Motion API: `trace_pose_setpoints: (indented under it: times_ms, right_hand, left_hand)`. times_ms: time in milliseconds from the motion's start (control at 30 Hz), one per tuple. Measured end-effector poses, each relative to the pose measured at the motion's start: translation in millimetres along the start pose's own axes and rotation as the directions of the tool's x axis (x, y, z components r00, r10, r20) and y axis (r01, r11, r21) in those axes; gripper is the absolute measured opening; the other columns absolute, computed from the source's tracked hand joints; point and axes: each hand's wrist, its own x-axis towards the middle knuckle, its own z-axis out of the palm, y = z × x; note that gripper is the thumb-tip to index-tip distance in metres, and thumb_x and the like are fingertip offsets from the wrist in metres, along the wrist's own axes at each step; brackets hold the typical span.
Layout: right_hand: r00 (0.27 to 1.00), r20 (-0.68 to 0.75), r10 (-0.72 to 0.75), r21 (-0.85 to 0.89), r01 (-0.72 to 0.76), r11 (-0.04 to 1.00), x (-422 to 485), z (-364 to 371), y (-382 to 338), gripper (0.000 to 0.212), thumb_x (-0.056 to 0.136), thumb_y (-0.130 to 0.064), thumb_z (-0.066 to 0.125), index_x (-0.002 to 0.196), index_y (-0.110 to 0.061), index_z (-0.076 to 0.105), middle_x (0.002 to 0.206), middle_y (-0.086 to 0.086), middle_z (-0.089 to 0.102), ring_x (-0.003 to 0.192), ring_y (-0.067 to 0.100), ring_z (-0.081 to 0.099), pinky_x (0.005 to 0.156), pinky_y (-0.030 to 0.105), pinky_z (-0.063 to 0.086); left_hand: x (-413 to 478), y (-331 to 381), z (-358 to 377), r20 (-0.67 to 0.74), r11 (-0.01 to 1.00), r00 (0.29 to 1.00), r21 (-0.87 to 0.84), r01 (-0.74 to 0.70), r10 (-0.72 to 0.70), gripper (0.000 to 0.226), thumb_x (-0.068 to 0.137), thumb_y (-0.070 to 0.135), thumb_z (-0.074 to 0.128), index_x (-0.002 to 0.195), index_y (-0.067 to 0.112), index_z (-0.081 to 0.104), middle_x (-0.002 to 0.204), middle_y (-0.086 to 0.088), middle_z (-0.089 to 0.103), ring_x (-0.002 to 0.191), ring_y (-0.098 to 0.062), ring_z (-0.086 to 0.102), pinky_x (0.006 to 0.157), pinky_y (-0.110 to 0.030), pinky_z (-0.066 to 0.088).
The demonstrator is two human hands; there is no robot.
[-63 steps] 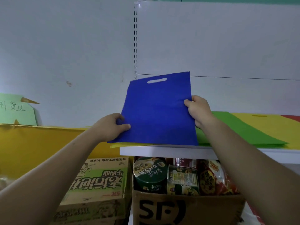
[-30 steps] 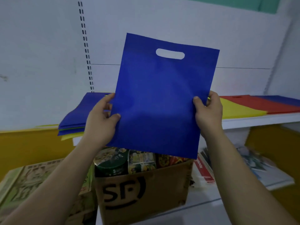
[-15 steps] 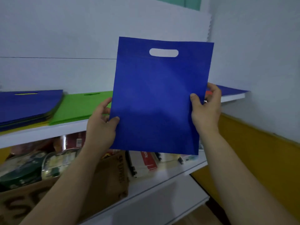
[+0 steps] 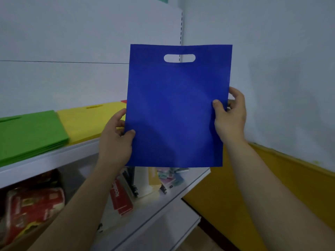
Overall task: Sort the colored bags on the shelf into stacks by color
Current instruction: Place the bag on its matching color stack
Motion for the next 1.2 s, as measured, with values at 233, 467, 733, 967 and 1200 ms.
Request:
trace_pose_setpoints:
  times_ms: [233,467,733,967,1200]
  right_hand:
    - [0.999,-0.049,-0.007,-0.023,0.005,1.0,54,7,33,0.039,0.095,-0.025,0.056,0.13,-0.032,0.041,0.101,-0.008,0.057,0.09,0.006,0.058,0.069,0.012,0.047]
    - [0.998,0.016,-0.055,-0.018,0.055,0.998,122,12,68,0.04,0.096,-0.023,0.054,0.133,-0.03,0.041,0.098,-0.01,0.055,0.085,0.003,0.056,0.061,0.005,0.045]
    - [0.982,0.156,-0.102,0.063,0.094,0.994,222,10,119,0.04,0.096,-0.022,0.054,0.134,-0.026,0.041,0.101,-0.006,0.054,0.087,0.004,0.055,0.061,0.0,0.043]
    - [0.959,0.272,-0.081,0.082,0.061,0.995,291,22,151,0.042,0.098,-0.022,0.052,0.137,-0.026,0.039,0.089,-0.015,0.049,0.079,0.001,0.053,0.056,0.003,0.042]
    - [0.939,0.336,-0.071,0.04,0.061,0.997,325,51,173,0.041,0.098,-0.021,0.049,0.137,-0.023,0.038,0.087,-0.015,0.048,0.076,0.002,0.052,0.049,-0.001,0.039]
  left_hand:
    - [54,-11,46,0.024,0.999,0.999,0.005,-0.036,0.036,0.05,0.093,0.004,0.049,0.13,0.037,0.046,0.099,0.011,0.052,0.087,-0.011,0.057,0.069,-0.034,0.047]
    - [88,-10,99,-0.006,0.997,0.999,0.053,-0.05,0.051,0.051,0.094,0.005,0.049,0.137,0.03,0.042,0.098,0.017,0.05,0.087,-0.006,0.056,0.076,-0.031,0.048]
    - [123,-4,184,-0.136,0.991,0.989,0.128,-0.032,0.05,0.05,0.094,0.005,0.049,0.139,0.025,0.04,0.093,0.018,0.051,0.081,0.002,0.051,0.064,-0.017,0.043]
    - [153,4,236,-0.222,0.978,0.975,0.203,0.04,0.006,0.05,0.094,0.007,0.049,0.139,0.027,0.039,0.087,0.02,0.047,0.076,0.001,0.05,0.062,-0.018,0.043]
    - [186,4,250,-0.144,0.933,0.987,0.36,-0.02,0.076,0.05,0.091,-0.001,0.047,0.136,0.022,0.044,0.083,0.017,0.048,0.068,0.003,0.05,0.054,-0.006,0.041]
